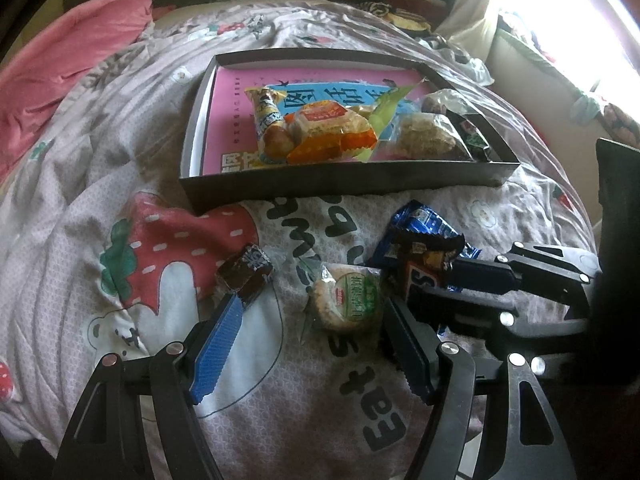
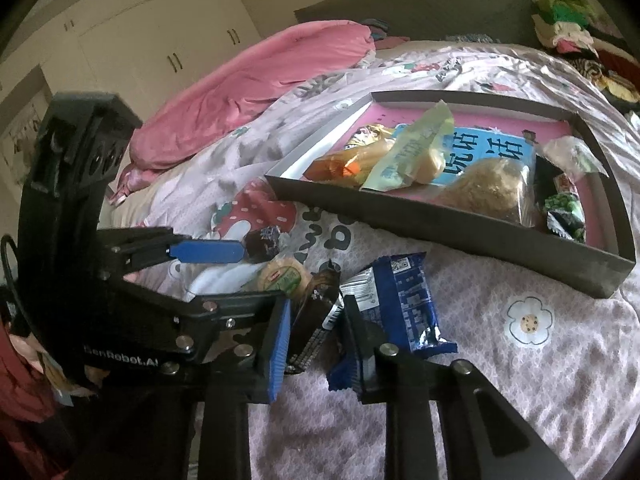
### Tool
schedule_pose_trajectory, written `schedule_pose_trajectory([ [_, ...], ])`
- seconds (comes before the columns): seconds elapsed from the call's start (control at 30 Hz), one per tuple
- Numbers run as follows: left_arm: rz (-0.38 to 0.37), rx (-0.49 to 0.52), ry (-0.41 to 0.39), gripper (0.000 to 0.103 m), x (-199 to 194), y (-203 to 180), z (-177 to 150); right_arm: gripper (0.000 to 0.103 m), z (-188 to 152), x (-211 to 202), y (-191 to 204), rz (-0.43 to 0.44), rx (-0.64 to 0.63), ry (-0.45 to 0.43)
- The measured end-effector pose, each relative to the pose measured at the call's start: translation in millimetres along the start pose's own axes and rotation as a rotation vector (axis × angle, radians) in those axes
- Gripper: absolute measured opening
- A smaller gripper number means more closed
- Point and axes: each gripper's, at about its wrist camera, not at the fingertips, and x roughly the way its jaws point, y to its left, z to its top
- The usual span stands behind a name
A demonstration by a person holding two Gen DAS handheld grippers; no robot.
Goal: Organize snacks
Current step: 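Grasp the round cake with left gripper while right grasps the Snickers bar, then carry the round cake and Snickers bar over the tray with both grippers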
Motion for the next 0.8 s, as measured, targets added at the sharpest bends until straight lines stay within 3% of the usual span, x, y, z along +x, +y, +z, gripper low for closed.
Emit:
schedule_pose_trajectory([
  [0.4, -0.022, -0.001, 0.014, 0.073, 5.6, -6.2, -0.1, 0.018, 5.1, -9.9, -11.9, 0.025, 0.072, -0.044],
  [0.57, -0.017, 0.016, 0.03, 0.046, 14.5, -15.6, -1.2, 0.018, 6.5, -13.9, -13.0, 0.016, 0.074, -0.067],
  [0.63, -0.02, 0.021, 0.014, 0.04, 15.7, -16.1, -0.3, 0.018, 7.6, -15.4, -13.7, 0.016, 0.075, -0.078],
  [0.8, -0.051, -0.017, -0.019, 0.038, 5.9, -10.2, 3.1, 0.018, 10.4, -23.4, -21.4, 0.034, 0.108, -0.112],
])
